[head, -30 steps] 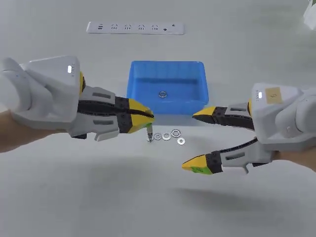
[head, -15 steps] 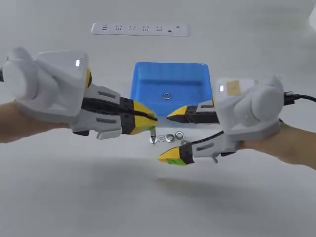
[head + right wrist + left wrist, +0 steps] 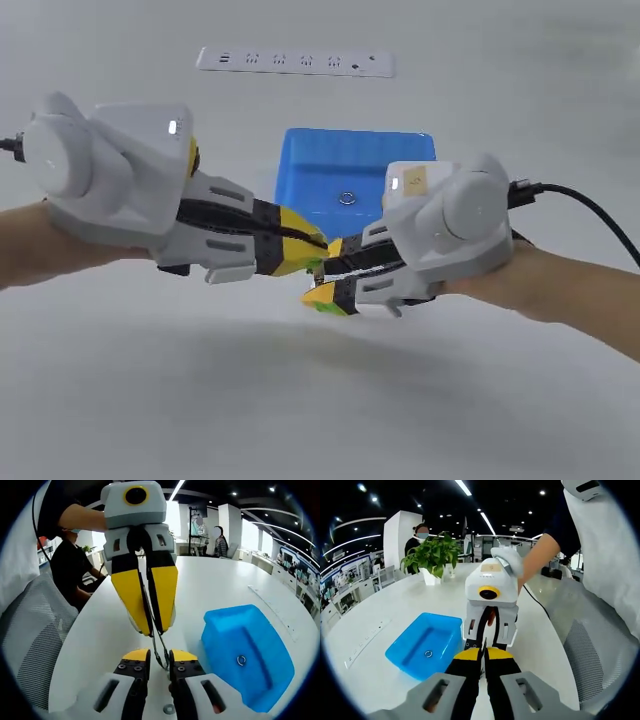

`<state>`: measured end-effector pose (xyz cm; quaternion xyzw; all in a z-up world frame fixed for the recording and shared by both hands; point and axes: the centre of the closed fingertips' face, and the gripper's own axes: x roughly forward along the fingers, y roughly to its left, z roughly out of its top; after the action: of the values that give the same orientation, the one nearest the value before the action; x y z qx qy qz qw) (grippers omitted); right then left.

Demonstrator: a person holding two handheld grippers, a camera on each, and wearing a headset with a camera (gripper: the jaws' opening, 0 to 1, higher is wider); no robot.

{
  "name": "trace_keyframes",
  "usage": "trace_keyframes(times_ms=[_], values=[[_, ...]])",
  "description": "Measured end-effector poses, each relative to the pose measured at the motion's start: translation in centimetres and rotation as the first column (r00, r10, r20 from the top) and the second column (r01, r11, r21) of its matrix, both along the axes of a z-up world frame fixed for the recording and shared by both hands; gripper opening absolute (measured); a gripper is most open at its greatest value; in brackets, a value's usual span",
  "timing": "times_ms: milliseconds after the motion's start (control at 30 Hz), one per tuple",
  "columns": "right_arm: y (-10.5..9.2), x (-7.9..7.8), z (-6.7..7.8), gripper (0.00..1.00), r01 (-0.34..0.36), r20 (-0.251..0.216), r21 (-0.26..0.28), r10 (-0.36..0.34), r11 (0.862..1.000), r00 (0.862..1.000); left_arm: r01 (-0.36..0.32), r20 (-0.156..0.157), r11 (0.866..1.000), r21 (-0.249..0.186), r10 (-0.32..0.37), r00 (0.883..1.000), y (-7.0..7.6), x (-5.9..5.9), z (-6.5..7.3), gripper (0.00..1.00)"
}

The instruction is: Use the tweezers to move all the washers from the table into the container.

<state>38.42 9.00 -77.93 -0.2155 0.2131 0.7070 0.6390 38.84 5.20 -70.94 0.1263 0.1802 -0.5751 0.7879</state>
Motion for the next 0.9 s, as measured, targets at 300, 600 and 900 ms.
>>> trace_keyframes(times_ms=[300, 600, 900], values=[[0.04, 0.00, -0.05, 0.12, -0.042, 0.026, 0.002, 0.042, 0.999, 0.999, 0.001, -0.003, 1.000, 0.003, -0.001, 1.000, 0.08, -0.06, -0.06, 0.06], [0.13, 0.23, -0.01, 0.10, -0.031, 0.029, -0.005, 0.031, 1.000, 0.999, -0.010, -0.002, 1.000, 0.009, 0.010, 1.000, 0.27, 0.28, -0.07, 0.06], [0.03, -0.26, 0.06, 0.09, -0.045, 0.052, 0.013, 0.044, 0.999, 0.998, -0.014, -0.017, 1.000, 0.007, 0.014, 1.000, 0.15, 0.04, -0.02, 0.06]])
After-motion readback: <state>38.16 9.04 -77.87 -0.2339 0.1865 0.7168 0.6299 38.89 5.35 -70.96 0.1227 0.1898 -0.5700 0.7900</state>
